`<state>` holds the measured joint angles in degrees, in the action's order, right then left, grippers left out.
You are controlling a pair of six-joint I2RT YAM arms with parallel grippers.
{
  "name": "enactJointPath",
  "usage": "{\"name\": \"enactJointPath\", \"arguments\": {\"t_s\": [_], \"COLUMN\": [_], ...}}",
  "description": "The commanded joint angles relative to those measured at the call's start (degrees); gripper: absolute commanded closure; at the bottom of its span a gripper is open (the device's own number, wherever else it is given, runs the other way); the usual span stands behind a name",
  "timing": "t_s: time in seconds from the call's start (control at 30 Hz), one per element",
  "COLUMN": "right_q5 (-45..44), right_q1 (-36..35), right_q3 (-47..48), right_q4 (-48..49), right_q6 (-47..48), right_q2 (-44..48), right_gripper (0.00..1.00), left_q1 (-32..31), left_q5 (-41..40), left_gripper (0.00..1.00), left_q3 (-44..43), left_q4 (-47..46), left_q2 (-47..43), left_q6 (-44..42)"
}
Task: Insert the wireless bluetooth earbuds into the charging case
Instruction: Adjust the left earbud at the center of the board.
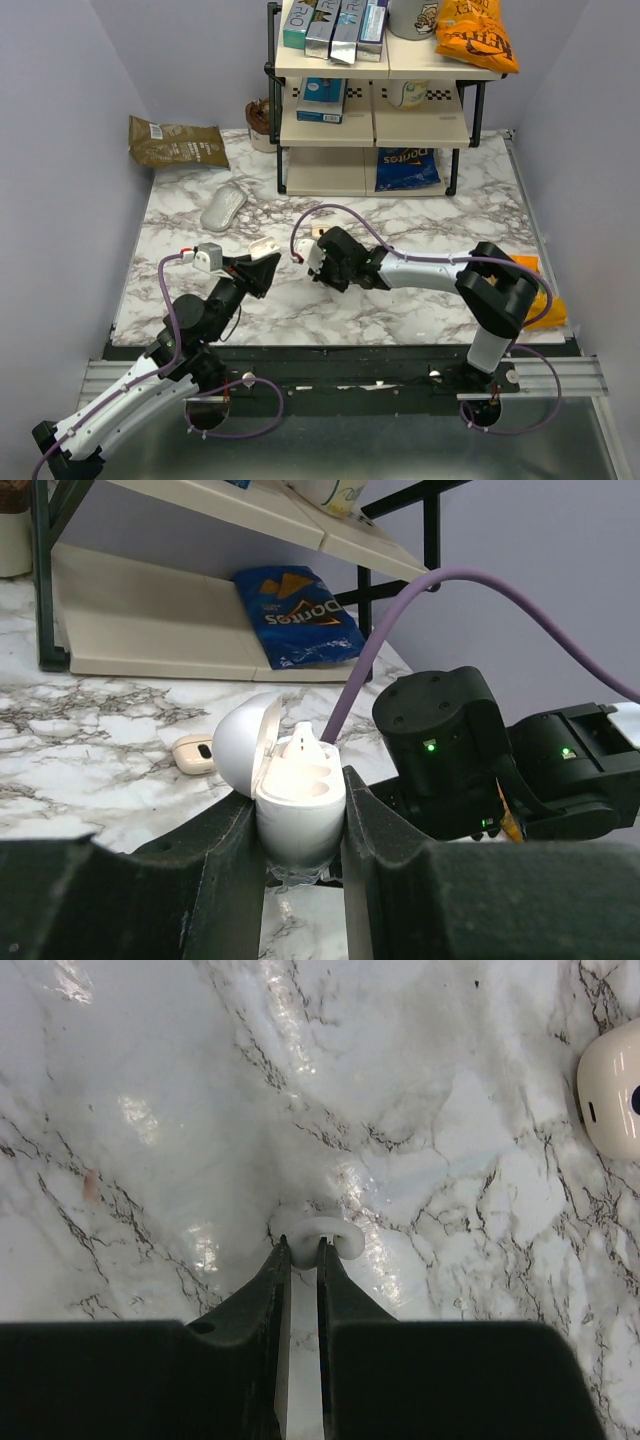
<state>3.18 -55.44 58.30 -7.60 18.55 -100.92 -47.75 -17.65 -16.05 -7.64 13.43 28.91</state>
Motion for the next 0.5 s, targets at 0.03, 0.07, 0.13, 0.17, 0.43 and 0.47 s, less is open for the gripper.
{"name": "enactJointPath", "arguments": {"t_s": [0.03,0.07,0.13,0.17,0.43,0.47], "right_q5": [6.0,6.0,5.5,5.3,0.1,-0.8], "right_q1": [0.5,0.4,0.4,0.5,0.5,0.5], "right_q3": [1.4,1.3,0.9,0.8,-1.9,-2.1], "right_q4": [-0.9,-0.8,-0.9,-0.9,-0.1,-0.1], "right_q6": [0.7,0.4,-0.1,-0.6,-4.8,-6.1], "right_q2": [-0.2,0.1,0.6,0.8,9.0,9.6], "right_gripper": [0.77,0.73,0.64,0.61,0.40,0.39], "left_q1": [-0.2,-0.2,-0.2,-0.2,-0.2,-0.2], "left_q5": [-1.6,-1.6,-1.4,-1.3,-1.8,-1.8], "left_gripper": [1.00,1.00,1.00,1.00,1.00,1.00], "left_q3": [-0.1,-0.1,-0.3,-0.4,-0.6,-0.6], "left_q4": [-0.4,-0.7,-1.0,-1.1,-0.6,-0.6], "left_q2": [-0.2,0.4,0.9,1.2,1.0,0.9], "left_q6": [-0.2,-0.1,-0.3,-0.3,-0.3,-0.5]}}
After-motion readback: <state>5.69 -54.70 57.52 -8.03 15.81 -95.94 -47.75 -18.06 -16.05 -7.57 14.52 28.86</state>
